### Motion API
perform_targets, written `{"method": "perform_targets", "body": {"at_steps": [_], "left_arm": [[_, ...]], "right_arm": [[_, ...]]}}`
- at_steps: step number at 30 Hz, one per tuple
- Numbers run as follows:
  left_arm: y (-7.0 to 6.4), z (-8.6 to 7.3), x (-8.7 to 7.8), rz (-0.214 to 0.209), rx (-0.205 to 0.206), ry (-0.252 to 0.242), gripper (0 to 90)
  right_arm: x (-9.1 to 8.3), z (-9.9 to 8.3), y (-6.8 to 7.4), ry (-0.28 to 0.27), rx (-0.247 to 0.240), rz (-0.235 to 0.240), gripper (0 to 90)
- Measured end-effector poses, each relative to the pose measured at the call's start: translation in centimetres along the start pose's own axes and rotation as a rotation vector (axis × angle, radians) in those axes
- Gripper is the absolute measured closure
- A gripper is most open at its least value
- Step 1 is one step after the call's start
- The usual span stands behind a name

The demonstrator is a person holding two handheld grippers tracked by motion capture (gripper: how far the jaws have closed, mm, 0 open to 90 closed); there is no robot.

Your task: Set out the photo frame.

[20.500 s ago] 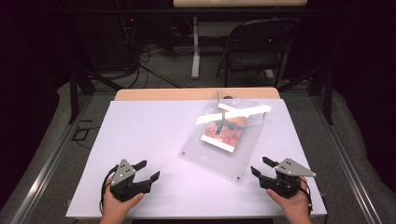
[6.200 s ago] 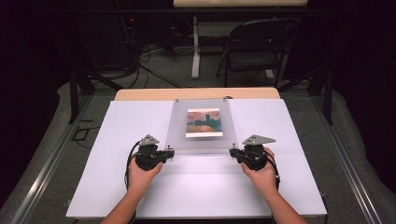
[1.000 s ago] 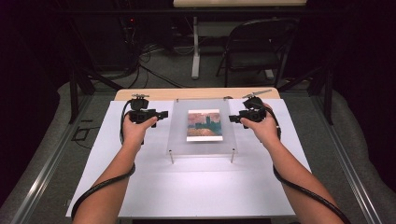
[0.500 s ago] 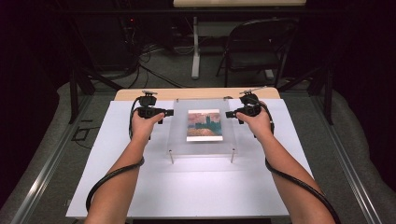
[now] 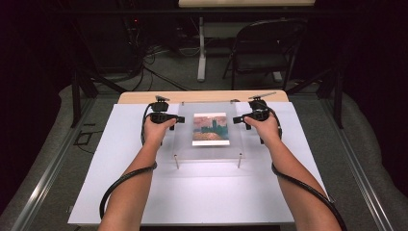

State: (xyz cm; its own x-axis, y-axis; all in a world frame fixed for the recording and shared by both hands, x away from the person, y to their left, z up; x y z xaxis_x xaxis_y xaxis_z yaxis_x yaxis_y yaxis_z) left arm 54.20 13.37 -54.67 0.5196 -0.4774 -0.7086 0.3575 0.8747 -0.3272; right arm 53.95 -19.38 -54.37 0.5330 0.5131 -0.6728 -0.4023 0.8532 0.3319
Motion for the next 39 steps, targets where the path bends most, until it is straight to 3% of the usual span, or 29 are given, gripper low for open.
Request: {"method": "perform_targets", "body": {"at_steps": [9,14,19,23,29,35,39], "left_arm": [[-0.2,-0.4,0.5,-0.04,-0.036,0.014,34.4],[-0.5,-0.5,0.8,-0.069,-0.03,0.035,34.5],[-0.7,-0.6,1.1,-0.048,-0.014,0.047,33.6],[-0.6,-0.7,1.3,-0.058,-0.03,0.051,33.0],[-0.3,-0.8,1.5,-0.087,-0.067,0.05,31.9],[-0.2,-0.9,1.8,-0.111,-0.098,0.056,30.9],[-0.3,-0.8,1.9,-0.098,-0.095,0.057,29.8]], "right_arm": [[1.0,-0.2,0.8,0.031,0.028,0.044,33.5],[1.5,-0.2,1.4,0.053,0.019,0.057,33.3],[1.8,-0.4,1.3,0.069,0.025,0.041,33.2],[2.1,-0.5,1.1,0.07,0.036,0.044,32.8],[2.4,-0.7,0.9,0.071,0.092,0.08,32.7],[2.6,-0.6,0.9,0.065,0.086,0.085,31.8],[2.5,-0.6,0.9,0.071,0.086,0.084,31.7]]}}
Point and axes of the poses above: each handheld gripper's, and its own axes: x roughly forward along the jaws, z roughly out of its top, y roughly to its left, the point moved 4 cm from there along x, roughly forward along the jaws, and after that the axes turned 3 degrees about -y, right-handed, at the moved point
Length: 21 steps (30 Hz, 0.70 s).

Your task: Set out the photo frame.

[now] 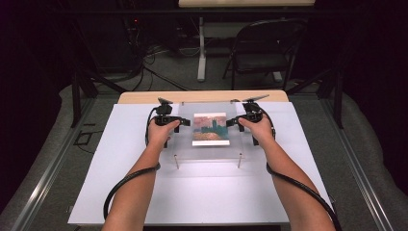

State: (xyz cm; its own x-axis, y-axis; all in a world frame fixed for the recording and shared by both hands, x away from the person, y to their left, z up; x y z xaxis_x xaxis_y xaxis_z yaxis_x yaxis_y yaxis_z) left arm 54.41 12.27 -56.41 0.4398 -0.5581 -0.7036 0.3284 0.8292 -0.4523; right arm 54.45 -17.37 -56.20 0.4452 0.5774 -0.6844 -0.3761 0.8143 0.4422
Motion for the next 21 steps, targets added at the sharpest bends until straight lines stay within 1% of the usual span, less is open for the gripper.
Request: {"method": "perform_targets", "body": {"at_steps": [5,9,12,16,21], "left_arm": [[-0.06,0.06,-0.05,0.004,0.004,0.007,30.0],[-0.03,0.08,-0.08,0.005,-0.008,0.004,31.5],[0.04,0.12,-0.17,0.002,-0.001,0.008,32.0],[0.04,0.17,-0.21,0.003,0.005,0.007,32.3],[0.04,0.22,-0.43,-0.003,0.001,0.009,33.7]], "right_arm": [[0.0,0.05,0.01,-0.002,-0.008,0.001,31.8],[-0.06,0.07,0.04,-0.002,-0.014,-0.002,31.9],[-0.09,0.06,0.04,-0.006,-0.025,-0.003,31.9],[-0.22,0.03,0.12,-0.007,-0.028,-0.008,32.0],[-0.36,-0.08,0.2,-0.015,-0.03,-0.01,32.0]]}}
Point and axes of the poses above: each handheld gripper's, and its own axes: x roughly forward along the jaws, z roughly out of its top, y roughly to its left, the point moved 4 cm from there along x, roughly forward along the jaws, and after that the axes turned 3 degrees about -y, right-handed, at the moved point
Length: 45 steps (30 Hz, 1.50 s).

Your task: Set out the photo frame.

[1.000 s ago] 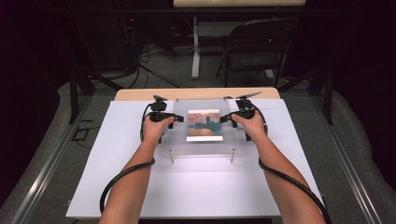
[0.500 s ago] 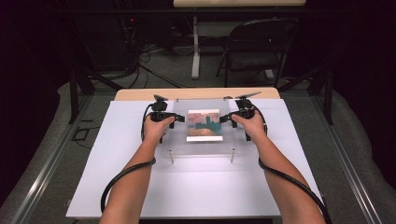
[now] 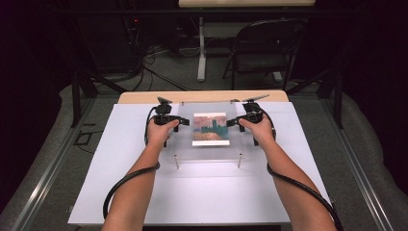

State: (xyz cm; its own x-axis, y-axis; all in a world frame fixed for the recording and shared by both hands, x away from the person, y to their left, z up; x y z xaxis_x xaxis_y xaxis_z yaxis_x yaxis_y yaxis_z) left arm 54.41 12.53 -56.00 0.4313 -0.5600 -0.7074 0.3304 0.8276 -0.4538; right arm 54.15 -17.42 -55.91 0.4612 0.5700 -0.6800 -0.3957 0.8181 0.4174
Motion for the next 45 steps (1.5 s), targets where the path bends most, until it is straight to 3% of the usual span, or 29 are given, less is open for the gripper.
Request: {"method": "perform_targets", "body": {"at_steps": [10,19,45], "left_arm": [[-0.1,0.2,-0.5,-0.007,-0.017,-0.01,38.0],[-0.5,0.5,-1.3,-0.006,-0.004,-0.013,40.9],[-2.5,0.9,-5.9,-0.023,0.1,-0.047,52.3]], "right_arm": [[-0.4,0.1,0.4,-0.006,-0.019,-0.007,32.1],[-1.2,0.4,0.6,-0.005,-0.04,-0.007,35.0],[-5.3,1.0,3.3,-0.038,-0.184,-0.05,42.9]]}}
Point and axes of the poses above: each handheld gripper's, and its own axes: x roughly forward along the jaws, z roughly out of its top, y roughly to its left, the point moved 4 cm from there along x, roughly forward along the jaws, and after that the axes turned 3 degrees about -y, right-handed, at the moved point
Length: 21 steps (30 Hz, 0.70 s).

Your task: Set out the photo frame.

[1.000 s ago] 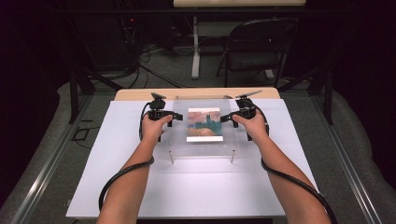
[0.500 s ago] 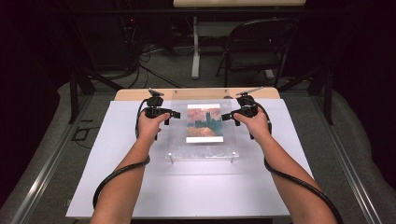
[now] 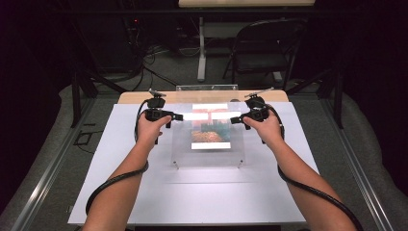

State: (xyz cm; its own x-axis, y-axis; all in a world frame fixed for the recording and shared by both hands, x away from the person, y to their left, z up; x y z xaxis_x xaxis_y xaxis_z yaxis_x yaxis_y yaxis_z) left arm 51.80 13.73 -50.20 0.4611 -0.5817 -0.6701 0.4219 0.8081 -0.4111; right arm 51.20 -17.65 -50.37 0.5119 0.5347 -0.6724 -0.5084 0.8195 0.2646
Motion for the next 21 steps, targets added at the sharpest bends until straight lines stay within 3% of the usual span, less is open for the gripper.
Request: {"method": "perform_targets", "body": {"at_steps": [10,21], "left_arm": [[-0.9,0.0,-1.9,-0.008,0.036,-0.019,57.7],[-1.9,-0.4,-3.9,-0.026,0.083,-0.039,62.8]], "right_arm": [[-2.1,0.1,0.9,-0.009,-0.07,-0.01,48.8],[-4.2,-0.1,1.7,-0.038,-0.102,-0.004,57.2]]}}
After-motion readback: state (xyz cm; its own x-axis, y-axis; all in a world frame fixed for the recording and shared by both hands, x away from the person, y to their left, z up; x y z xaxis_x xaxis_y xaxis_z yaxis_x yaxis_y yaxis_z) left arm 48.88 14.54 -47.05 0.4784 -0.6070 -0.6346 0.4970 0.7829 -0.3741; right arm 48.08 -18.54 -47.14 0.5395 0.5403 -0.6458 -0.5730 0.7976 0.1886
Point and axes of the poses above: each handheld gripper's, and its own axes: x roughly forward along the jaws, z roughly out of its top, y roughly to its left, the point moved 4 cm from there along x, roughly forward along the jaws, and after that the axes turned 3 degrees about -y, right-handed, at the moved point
